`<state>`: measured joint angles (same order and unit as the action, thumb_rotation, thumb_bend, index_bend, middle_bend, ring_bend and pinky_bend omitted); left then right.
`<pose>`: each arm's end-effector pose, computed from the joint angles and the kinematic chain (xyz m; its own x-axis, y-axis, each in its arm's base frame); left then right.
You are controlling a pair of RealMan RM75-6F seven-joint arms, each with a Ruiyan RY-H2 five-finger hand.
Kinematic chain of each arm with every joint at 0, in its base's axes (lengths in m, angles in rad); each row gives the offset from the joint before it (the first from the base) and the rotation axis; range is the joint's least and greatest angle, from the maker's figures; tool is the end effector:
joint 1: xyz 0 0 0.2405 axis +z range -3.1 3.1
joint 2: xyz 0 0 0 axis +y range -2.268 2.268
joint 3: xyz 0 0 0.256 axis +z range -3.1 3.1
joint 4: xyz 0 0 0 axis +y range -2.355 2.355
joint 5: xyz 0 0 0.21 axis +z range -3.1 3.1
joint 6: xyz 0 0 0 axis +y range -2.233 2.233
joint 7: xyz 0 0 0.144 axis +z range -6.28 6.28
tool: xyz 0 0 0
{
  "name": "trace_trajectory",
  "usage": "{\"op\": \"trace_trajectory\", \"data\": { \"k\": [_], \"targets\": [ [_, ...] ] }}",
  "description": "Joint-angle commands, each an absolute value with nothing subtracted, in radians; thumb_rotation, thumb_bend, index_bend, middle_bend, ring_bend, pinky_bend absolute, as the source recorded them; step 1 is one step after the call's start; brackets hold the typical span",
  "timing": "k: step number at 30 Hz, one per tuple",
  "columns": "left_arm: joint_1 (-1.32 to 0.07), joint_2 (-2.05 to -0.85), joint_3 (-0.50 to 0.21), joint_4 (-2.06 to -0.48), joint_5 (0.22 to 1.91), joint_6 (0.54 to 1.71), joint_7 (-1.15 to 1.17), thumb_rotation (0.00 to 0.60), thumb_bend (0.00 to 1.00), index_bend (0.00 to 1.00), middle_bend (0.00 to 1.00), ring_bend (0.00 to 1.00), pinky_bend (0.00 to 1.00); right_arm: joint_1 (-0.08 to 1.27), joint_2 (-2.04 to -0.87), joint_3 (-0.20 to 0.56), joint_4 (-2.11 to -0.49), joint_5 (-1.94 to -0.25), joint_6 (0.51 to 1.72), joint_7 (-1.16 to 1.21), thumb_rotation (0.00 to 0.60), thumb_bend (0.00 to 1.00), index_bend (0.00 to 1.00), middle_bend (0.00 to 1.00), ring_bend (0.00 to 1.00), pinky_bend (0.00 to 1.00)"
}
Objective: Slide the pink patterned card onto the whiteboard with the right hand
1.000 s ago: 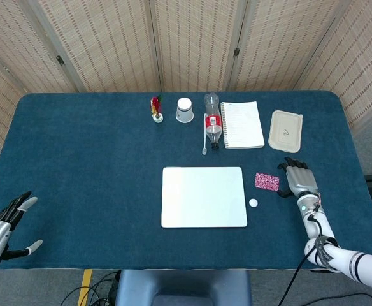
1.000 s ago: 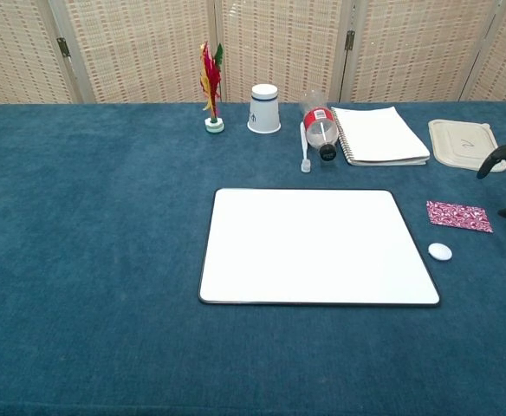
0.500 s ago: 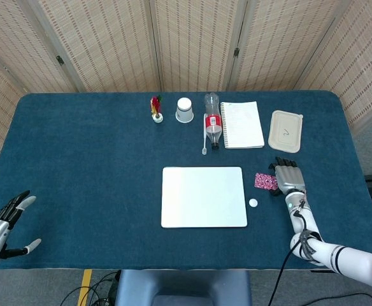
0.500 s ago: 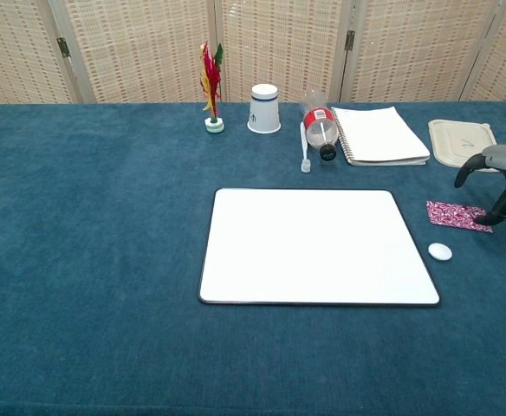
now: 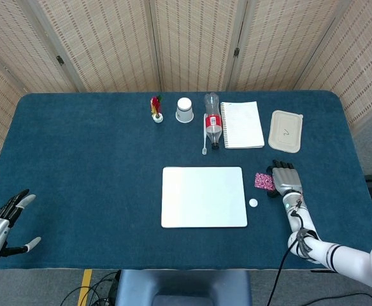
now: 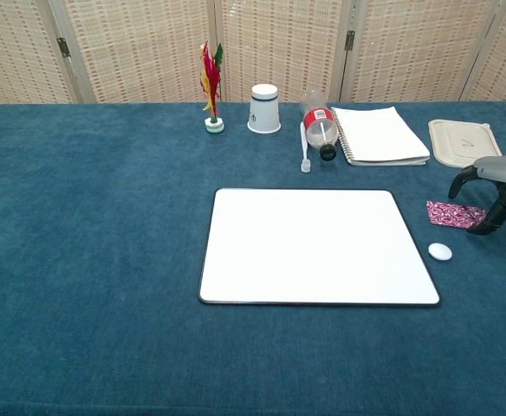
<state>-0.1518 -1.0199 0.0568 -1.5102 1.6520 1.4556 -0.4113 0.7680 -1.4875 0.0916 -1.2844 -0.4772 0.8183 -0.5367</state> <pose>-0.3192 0.1798 0.1758 0.2250 0.1579 0.9615 0.9670 -0.1572 -0.2005 -0.2754 -0.3671 0.0135 0.4318 -0.4983 0.7518 -0.8318 0.1021 0.5455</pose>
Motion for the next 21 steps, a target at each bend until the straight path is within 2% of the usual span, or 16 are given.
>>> {"op": "trace_trajectory", "data": {
  "k": [1, 21],
  "targets": [
    [-0.152, -1.02, 0.056, -1.51, 1.651, 1.456, -0.413, 0.6, 0.25, 0.1, 0.03, 0.02, 0.18, 0.767, -1.489, 0.091, -1.284, -0.479, 0.82, -0.537, 0.6, 0.2, 0.27, 0.06, 0.0, 0.0],
    [-0.155, -1.023, 0.055, -1.507, 1.64, 1.444, -0.405, 0.6, 0.25, 0.1, 0.03, 0.02, 0.18, 0.769, -1.511, 0.094, -1.246, -0.478, 0.802, -0.54, 0.6, 0.23, 0.29, 0.06, 0.0, 0.0]
  ]
}}
